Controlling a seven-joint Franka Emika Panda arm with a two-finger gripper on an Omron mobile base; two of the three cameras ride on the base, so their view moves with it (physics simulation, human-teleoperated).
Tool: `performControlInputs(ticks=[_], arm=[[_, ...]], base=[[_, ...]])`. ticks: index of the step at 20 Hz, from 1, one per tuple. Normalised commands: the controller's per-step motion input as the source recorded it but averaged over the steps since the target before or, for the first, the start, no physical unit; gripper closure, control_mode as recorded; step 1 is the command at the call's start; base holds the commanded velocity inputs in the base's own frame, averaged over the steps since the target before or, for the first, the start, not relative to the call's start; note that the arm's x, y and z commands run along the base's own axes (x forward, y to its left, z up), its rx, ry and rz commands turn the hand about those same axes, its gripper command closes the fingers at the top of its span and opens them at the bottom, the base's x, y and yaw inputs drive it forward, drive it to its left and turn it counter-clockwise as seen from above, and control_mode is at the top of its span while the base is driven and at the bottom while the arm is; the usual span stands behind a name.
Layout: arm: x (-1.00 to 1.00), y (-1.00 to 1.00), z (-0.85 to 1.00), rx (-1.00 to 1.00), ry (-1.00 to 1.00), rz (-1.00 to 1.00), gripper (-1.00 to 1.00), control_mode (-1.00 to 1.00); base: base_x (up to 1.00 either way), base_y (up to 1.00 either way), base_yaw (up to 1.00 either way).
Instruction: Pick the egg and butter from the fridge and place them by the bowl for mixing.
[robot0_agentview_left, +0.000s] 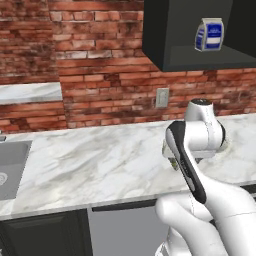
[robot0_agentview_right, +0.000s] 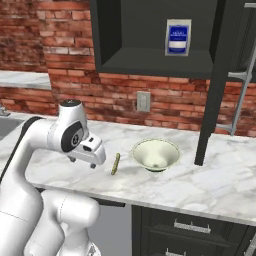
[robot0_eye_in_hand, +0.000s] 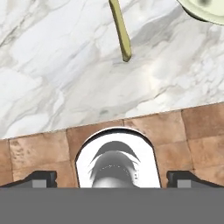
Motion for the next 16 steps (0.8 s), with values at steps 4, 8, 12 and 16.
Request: performControlInputs(ticks=[4,8,12,16], arm=[[0.00,0.00,0.00,0.00,0.00,0.00,-1.00,1.00],[0.00,0.00,0.00,0.00,0.00,0.00,-1.00,1.00],[0.00,0.00,0.00,0.00,0.00,0.00,-1.00,1.00],[0.00,0.00,0.00,0.00,0.00,0.00,-1.00,1.00]], base=[[-0.78,0.31,-0.01],[-1.00,0.30,-0.10],[-0.99,0.29,-0.19],[-0.78,0.03,-0.55]])
